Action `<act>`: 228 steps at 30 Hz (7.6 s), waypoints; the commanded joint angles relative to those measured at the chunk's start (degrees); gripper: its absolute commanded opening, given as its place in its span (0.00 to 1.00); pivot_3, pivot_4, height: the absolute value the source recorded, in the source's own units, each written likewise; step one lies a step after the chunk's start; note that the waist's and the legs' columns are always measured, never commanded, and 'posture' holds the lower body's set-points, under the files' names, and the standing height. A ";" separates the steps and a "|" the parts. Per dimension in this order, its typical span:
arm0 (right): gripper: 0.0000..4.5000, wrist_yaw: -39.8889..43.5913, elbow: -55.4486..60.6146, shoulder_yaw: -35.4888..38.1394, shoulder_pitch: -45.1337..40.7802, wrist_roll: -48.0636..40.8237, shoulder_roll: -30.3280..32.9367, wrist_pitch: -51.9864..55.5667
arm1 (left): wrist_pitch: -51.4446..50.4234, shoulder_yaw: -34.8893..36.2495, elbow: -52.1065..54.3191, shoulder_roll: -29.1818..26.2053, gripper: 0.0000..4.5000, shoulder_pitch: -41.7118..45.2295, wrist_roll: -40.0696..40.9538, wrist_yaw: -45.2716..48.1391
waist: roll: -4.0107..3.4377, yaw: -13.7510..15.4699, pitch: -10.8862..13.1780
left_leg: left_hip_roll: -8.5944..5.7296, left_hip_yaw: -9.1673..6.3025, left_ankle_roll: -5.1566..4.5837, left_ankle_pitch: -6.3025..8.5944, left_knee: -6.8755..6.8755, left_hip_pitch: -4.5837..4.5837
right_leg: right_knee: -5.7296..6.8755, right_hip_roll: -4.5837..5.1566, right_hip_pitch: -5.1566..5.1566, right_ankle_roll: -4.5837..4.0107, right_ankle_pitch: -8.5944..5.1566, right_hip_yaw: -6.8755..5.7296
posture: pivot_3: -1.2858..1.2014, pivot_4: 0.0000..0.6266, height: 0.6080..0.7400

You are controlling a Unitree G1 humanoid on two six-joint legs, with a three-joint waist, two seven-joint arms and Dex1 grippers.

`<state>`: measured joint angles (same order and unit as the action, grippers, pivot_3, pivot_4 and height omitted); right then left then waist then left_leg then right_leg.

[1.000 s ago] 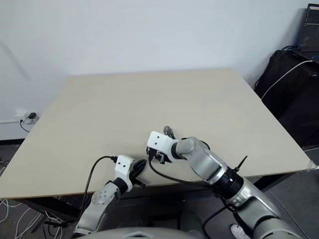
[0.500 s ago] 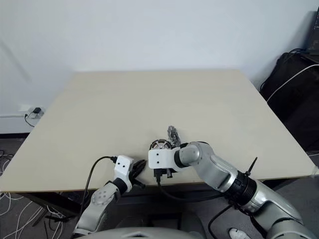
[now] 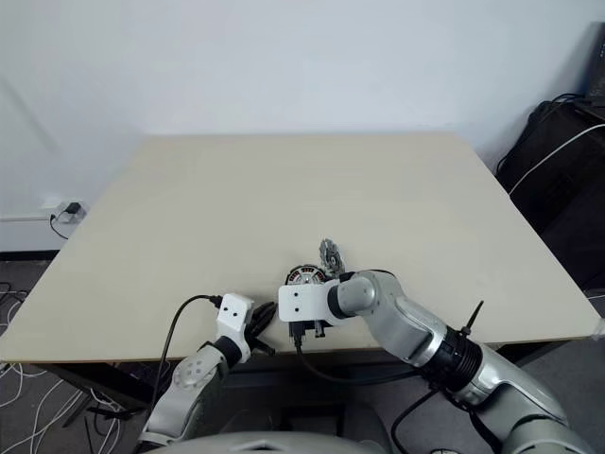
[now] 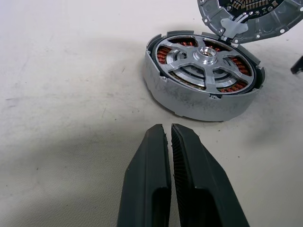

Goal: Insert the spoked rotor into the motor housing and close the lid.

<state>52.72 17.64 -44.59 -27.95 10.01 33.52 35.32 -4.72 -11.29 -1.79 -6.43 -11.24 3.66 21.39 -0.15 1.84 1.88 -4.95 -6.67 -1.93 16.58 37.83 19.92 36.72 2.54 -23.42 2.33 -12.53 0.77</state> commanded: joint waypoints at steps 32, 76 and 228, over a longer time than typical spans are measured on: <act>0.02 -0.09 -17.44 7.32 -1.40 3.23 -8.54 2.47 | 0.51 0.02 1.39 0.34 0.07 0.06 0.95 -0.08 | -0.10 0.25 -0.08 | -0.04 0.01 0.03 -0.03 0.05 -0.05 | 0.11 -0.01 0.02 -0.03 0.03 0.02 | 0.52 0.00 1.00; 0.44 -16.20 -1.52 15.94 1.48 -7.76 -19.32 21.98 | 0.29 -0.35 1.19 -0.11 0.07 0.01 1.11 0.47 | -0.11 -0.23 -0.07 | -0.05 0.02 -0.04 0.05 0.02 0.05 | 0.07 0.02 -0.11 -0.05 -0.01 0.04 | 0.52 0.00 1.00; 1.00 -23.75 -21.19 27.56 15.84 -14.76 -22.91 -11.03 | -1.11 -0.33 2.45 -1.62 0.07 0.52 1.13 1.78 | -0.30 -0.79 0.01 | -0.01 0.11 -0.07 0.05 0.02 -0.09 | 0.09 -0.06 0.04 -0.02 -0.04 0.12 | 0.52 0.00 1.00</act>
<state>28.55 -3.13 -18.17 -10.69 -3.83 10.94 25.02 -6.18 -11.78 -1.76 -7.99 -11.00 4.70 23.35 -0.45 1.05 1.89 -4.96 -6.56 -2.00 16.63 37.85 19.82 36.81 2.48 -23.38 2.31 -12.57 0.89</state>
